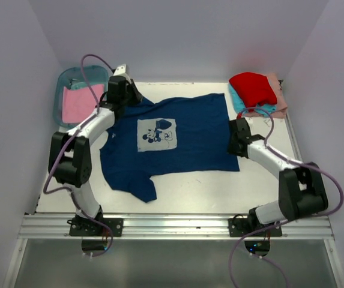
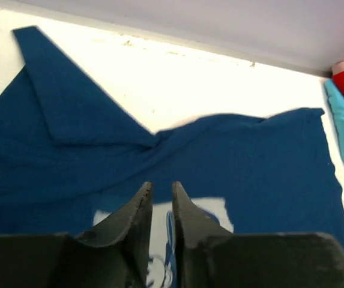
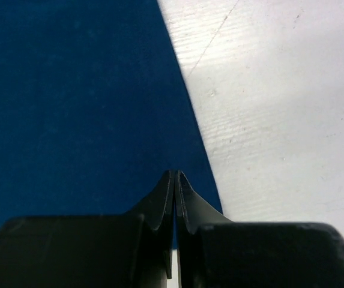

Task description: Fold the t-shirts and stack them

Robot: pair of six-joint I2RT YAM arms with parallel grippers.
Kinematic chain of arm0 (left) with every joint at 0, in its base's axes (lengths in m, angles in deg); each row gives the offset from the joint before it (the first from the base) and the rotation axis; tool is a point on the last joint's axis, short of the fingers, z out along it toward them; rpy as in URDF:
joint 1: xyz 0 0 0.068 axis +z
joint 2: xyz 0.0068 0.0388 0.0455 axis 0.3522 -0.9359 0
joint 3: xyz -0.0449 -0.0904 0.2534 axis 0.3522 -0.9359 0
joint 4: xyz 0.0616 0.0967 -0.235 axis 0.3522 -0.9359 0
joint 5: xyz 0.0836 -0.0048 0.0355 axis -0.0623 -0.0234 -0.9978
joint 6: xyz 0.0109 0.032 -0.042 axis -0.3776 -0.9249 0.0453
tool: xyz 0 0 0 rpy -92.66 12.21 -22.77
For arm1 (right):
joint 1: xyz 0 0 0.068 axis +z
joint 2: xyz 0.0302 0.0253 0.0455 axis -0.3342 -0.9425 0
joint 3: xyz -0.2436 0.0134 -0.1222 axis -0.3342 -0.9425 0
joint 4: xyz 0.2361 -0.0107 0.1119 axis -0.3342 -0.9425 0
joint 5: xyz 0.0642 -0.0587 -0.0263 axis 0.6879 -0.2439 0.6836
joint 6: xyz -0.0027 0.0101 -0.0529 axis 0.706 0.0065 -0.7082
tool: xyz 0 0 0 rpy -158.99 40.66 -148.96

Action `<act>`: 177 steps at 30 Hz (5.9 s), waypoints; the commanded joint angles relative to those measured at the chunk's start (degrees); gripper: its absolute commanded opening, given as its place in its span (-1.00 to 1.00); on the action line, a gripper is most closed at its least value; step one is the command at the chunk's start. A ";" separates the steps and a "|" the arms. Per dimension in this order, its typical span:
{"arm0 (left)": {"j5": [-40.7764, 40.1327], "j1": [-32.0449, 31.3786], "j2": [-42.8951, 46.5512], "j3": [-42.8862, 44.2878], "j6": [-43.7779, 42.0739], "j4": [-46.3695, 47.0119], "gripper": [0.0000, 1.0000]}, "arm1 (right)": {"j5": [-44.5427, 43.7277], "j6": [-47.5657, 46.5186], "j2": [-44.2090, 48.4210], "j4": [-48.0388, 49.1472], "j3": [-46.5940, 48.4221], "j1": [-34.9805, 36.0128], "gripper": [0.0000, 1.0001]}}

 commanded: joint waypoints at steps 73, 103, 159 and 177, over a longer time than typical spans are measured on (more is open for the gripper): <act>-12.29 -22.25 63.09 -51.21 26.37 -38.98 -0.09 | 25.19 6.09 -28.86 19.15 30.82 31.37 -1.00; -28.54 -22.87 34.35 -42.43 22.94 -10.94 -0.02 | 14.46 -2.44 -1.73 8.69 17.40 29.60 0.47; -24.95 -22.95 34.59 -34.08 18.11 -25.17 -1.00 | -18.69 12.22 28.00 -21.64 -0.80 19.16 0.48; -18.62 -23.04 59.65 -34.77 21.62 -45.03 -1.00 | -5.86 19.44 28.26 -3.45 -19.44 -0.62 0.82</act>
